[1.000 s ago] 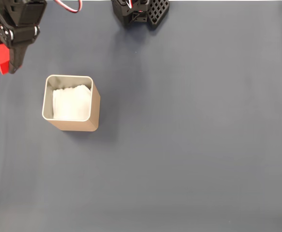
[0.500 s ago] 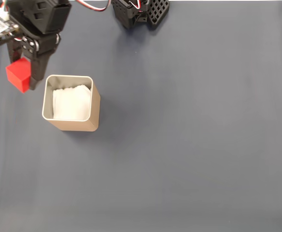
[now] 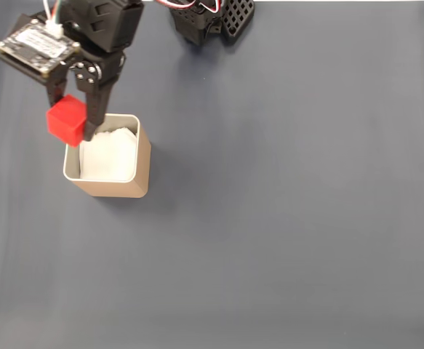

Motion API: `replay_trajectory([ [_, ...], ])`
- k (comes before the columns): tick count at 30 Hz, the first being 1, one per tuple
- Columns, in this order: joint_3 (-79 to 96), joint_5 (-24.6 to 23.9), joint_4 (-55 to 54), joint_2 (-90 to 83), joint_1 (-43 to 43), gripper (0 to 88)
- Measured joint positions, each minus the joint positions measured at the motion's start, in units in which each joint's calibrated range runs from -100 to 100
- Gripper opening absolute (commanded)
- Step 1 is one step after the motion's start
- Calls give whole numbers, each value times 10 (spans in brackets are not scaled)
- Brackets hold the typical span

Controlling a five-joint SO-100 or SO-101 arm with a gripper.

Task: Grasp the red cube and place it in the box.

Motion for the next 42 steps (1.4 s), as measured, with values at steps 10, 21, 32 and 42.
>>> replay_trajectory([
  [10,30,2,8,-37,-29,9],
  [21,41,2,7,-37,-33,15],
  [32,41,0,-19,-10,-38,77],
  [42,41,-14,-42,-4,-38,356],
])
